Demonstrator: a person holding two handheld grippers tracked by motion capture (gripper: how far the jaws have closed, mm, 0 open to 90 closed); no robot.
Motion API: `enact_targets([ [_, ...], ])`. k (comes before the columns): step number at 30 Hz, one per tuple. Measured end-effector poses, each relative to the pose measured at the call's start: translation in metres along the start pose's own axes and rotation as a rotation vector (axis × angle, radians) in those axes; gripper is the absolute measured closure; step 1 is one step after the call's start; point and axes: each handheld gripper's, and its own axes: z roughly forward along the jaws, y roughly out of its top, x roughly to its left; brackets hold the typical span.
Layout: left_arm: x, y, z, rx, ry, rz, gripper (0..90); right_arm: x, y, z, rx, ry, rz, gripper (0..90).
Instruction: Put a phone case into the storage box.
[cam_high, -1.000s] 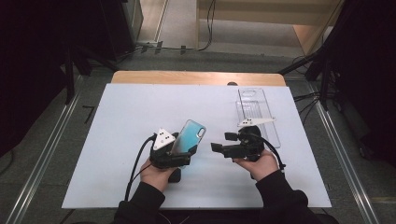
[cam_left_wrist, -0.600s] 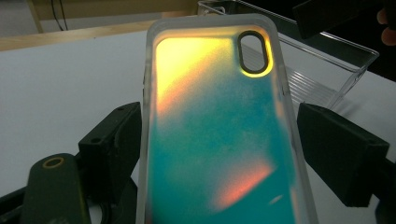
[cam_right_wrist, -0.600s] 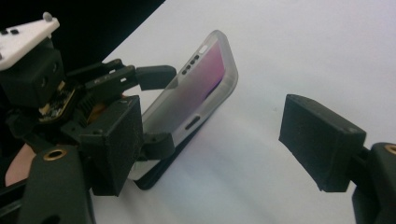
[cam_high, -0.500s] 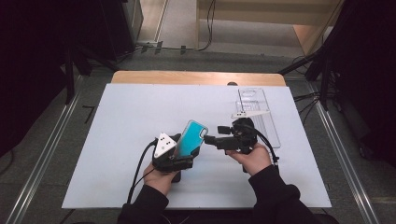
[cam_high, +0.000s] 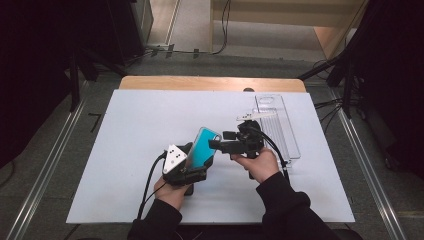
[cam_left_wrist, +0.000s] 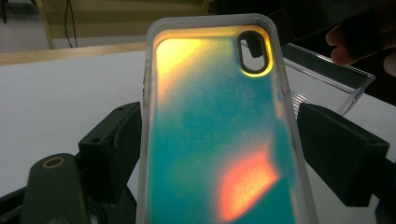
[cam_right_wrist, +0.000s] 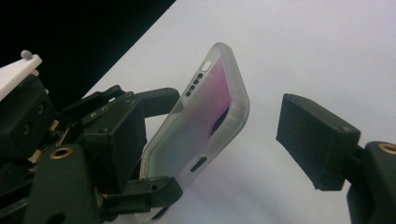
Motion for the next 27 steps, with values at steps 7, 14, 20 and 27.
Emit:
enact_targets([
  [7,-0.003,0.0,-0.001,-0.004,-0.003,-0.015,16.8,-0.003,0.004,0.011,0.024,0.053,0.076,36.3],
  [14,-0.005,0.0,-0.001,0.006,-0.023,-0.043,16.7,-0.013,0.005,0.01,0.067,0.105,0.204,63.3],
  [20,-0.007,0.0,0.0,0.006,-0.034,-0.04,16.7,-0.018,0.005,0.006,0.073,0.125,0.242,74.8],
  [27,-0.006,0.001,0.001,0.0,-0.052,-0.045,16.6,-0.017,0.006,0.003,0.064,0.145,0.254,75.9],
])
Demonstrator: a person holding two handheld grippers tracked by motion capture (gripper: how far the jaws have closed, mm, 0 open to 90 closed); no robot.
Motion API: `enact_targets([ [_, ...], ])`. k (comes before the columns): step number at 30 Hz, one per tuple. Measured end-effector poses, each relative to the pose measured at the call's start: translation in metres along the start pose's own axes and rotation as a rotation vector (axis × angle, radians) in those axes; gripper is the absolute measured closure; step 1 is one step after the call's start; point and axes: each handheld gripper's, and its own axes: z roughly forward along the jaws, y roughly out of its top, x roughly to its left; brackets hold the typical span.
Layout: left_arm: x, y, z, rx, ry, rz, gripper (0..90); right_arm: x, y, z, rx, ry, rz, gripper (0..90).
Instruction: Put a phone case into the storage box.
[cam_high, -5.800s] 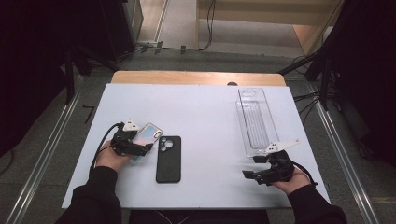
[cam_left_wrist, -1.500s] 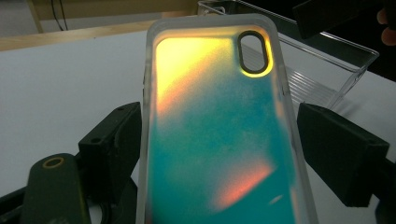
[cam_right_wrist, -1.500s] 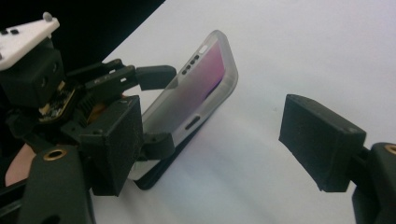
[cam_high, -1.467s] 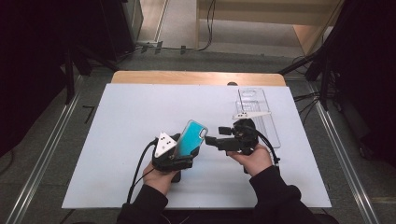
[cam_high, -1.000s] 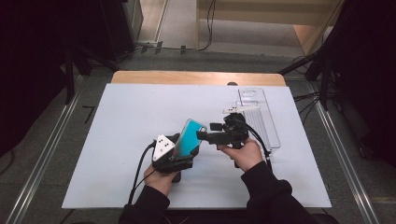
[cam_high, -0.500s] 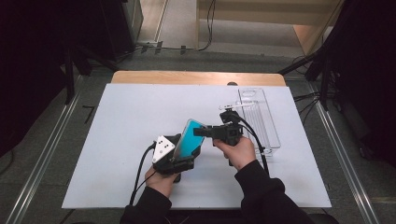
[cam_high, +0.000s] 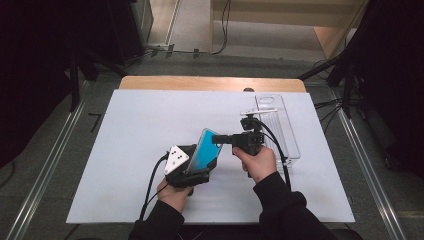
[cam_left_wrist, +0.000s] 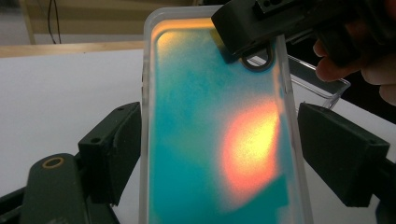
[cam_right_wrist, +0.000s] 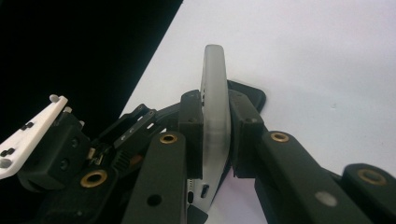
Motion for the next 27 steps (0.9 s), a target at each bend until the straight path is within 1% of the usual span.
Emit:
enact_targets([
  [2,0.0,0.001,0.0,0.011,-0.002,0.012,16.5,0.0,0.0,-0.001,0.002,0.002,0.003,76.1],
  [4,-0.001,0.003,0.001,0.03,-0.005,0.004,16.1,0.0,0.0,-0.001,0.005,0.002,0.004,76.7],
  [6,0.001,0.005,0.001,0.043,-0.026,-0.021,15.6,0.001,0.0,-0.002,0.009,0.012,0.007,76.9],
  [8,0.002,0.006,0.001,0.052,-0.035,-0.042,15.5,0.003,0.001,-0.003,0.006,0.011,-0.006,76.9],
  [10,0.002,0.009,0.0,0.075,-0.032,-0.05,15.4,0.005,0.001,-0.004,0.007,0.009,-0.015,77.0],
  [13,0.0,0.012,0.0,0.099,-0.033,-0.045,15.4,0.007,0.001,-0.005,0.008,-0.013,-0.031,77.0],
  [15,0.0,0.015,0.0,0.124,-0.03,-0.043,15.2,0.007,0.001,-0.006,0.003,-0.029,-0.04,77.0],
  [17,0.0,0.017,-0.001,0.139,-0.031,-0.048,13.6,0.006,0.002,-0.008,-0.004,-0.049,-0.049,77.0],
  [18,0.001,0.018,-0.001,0.15,-0.036,-0.056,13.7,0.006,0.002,-0.009,-0.009,-0.055,-0.056,77.0],
  [20,0.003,0.02,-0.002,0.17,-0.049,-0.07,13.7,0.006,0.003,-0.012,-0.016,-0.084,-0.074,76.9],
  [23,0.005,0.023,-0.002,0.197,-0.058,-0.077,13.7,0.008,0.003,-0.015,-0.022,-0.116,-0.116,76.8],
  [24,0.006,0.025,-0.001,0.215,-0.058,-0.082,13.7,0.009,0.003,-0.016,-0.023,-0.129,-0.128,76.8],
  [25,0.006,0.027,0.0,0.237,-0.059,-0.1,13.7,0.01,0.003,-0.017,-0.026,-0.139,-0.148,76.8],
  [27,0.008,0.029,0.0,0.262,-0.081,-0.105,13.7,0.011,0.002,-0.018,-0.029,-0.156,-0.178,76.8],
])
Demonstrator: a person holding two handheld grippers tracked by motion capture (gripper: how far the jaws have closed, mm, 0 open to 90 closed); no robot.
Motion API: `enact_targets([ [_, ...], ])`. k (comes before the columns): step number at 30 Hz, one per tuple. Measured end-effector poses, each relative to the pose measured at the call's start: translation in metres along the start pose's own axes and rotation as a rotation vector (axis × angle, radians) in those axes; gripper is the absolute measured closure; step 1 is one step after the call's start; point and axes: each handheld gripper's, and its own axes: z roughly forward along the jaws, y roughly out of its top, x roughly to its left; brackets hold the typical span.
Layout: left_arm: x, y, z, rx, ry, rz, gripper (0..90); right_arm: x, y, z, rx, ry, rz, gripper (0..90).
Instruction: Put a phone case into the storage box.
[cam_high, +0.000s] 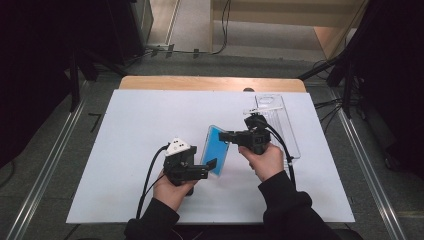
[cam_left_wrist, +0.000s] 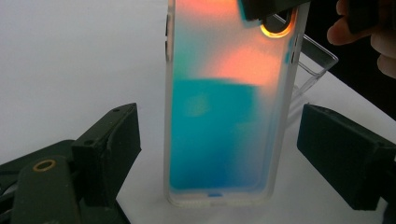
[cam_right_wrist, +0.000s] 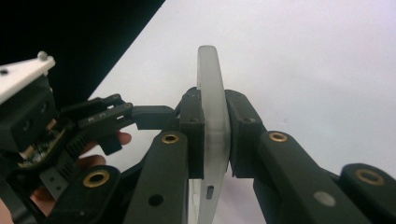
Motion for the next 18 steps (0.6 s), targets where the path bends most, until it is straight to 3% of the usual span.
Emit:
enact_targets([
  [8,0.01,0.009,-0.002,0.144,-0.077,0.009,15.9,0.004,-0.002,-0.005,-0.013,-0.023,-0.118,76.7],
  [14,0.017,0.017,-0.007,0.172,-0.098,0.021,16.1,0.006,-0.003,-0.009,-0.018,-0.013,-0.204,76.7],
  [18,0.018,0.022,-0.013,0.182,-0.113,0.078,22.6,0.007,-0.004,-0.011,-0.002,0.024,-0.238,76.7],
])
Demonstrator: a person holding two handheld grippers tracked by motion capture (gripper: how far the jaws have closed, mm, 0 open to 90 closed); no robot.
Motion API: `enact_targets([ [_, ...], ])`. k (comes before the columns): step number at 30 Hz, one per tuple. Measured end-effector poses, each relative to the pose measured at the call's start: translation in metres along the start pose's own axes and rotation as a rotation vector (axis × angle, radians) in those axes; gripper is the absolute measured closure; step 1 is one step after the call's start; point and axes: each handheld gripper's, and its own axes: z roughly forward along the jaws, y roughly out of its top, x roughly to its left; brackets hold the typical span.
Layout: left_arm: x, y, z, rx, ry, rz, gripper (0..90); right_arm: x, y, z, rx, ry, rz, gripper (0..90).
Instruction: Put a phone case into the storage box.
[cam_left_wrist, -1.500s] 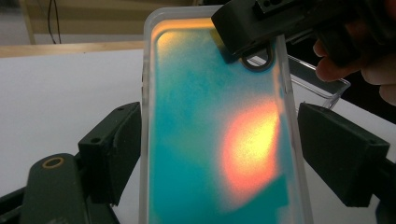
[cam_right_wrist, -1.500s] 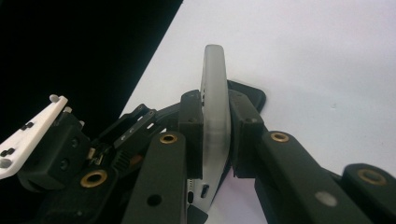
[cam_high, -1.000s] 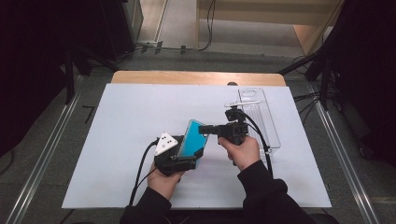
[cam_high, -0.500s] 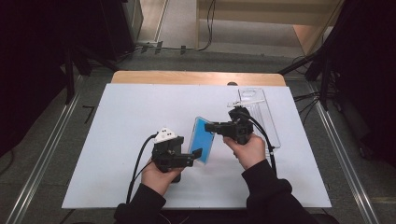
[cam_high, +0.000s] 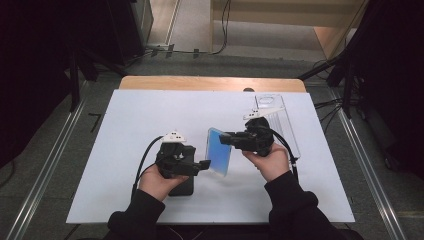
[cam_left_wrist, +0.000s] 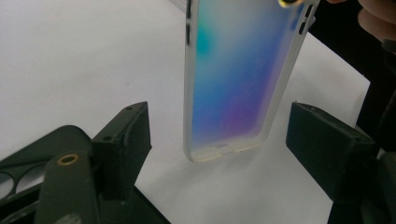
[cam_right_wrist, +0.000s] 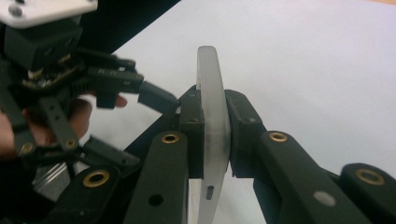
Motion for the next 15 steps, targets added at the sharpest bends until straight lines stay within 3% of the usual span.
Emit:
enact_targets([
  [2,-0.001,0.002,-0.002,0.003,-0.006,0.022,22.7,0.0,-0.001,0.0,0.013,0.026,-0.02,76.7],
  [8,0.004,0.004,-0.008,0.021,-0.052,0.029,24.6,0.002,-0.002,-0.003,0.023,0.074,-0.094,76.7],
  [13,0.005,0.007,-0.013,0.02,-0.077,0.076,27.2,0.001,-0.003,-0.005,0.042,0.123,-0.148,76.7],
  [15,0.005,0.009,-0.014,0.024,-0.096,0.077,27.3,0.002,-0.003,-0.006,0.05,0.137,-0.174,76.7],
])
